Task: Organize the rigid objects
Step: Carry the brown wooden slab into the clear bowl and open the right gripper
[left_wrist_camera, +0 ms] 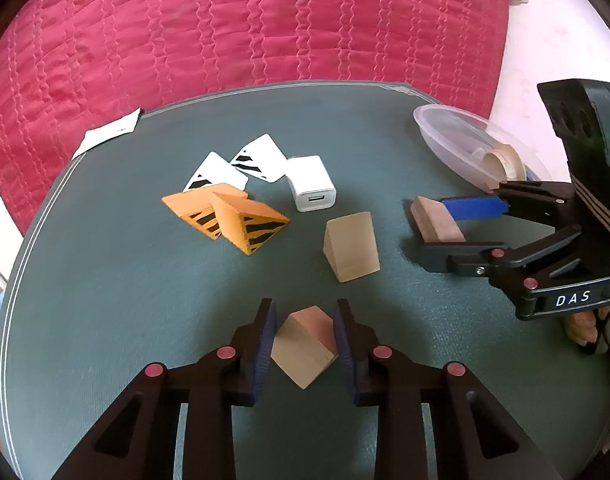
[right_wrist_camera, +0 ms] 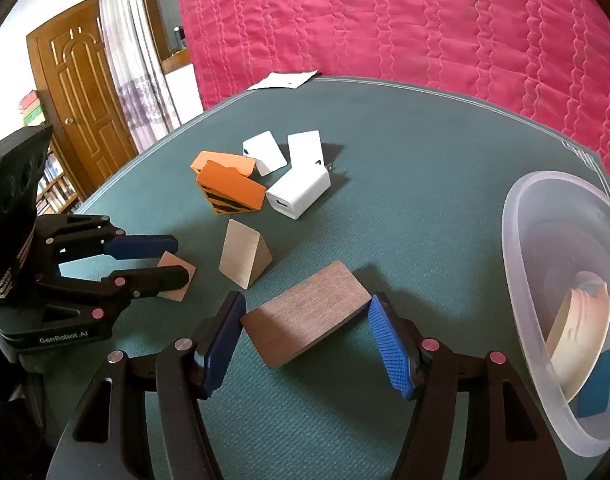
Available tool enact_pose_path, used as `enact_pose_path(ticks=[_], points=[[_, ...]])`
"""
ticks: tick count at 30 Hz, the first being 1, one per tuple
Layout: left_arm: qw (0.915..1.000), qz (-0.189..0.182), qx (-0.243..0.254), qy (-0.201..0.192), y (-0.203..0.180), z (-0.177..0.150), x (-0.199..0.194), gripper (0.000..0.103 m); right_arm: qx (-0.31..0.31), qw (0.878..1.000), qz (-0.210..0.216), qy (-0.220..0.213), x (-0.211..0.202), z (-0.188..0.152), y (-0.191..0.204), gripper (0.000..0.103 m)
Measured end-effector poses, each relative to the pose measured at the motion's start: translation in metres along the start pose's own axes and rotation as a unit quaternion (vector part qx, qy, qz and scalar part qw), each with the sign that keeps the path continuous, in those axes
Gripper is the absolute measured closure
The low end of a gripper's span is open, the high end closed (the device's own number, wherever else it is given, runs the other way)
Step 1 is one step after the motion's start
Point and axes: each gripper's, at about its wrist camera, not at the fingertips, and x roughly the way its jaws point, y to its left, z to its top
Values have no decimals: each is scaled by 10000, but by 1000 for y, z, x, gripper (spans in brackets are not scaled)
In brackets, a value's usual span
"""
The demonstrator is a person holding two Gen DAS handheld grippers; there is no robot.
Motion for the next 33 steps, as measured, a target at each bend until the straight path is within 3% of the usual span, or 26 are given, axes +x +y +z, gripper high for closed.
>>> enact_pose_path(ticks=[2, 4, 6, 12, 15, 19, 33], points=[[10000, -6, -4, 39, 1, -1, -1, 66, 4, 10000, 9, -8, 0, 0, 0, 38], [10000, -3, -23, 73, 4, -2, -2, 36, 8, 10000, 14, -7, 0, 0, -1, 38], [10000, -33, 40, 8, 4, -4, -6, 33, 18, 10000, 23, -9, 0, 0, -1, 38], [9988, 108, 471, -64, 0, -10, -10, 33, -5, 10000, 35, 3, 1, 0, 0, 38], [9981, 40, 620, 34, -3, -11, -3, 49, -11, 10000, 49, -8, 0, -1, 1, 38], [9972, -61, 740, 12, -8, -9, -1, 59, -1, 10000, 69, -23, 0, -1, 1, 38], [9995, 85, 216, -220, -8, 0, -16, 60, 419, 9979, 36, -489, -22, 5, -14, 38]])
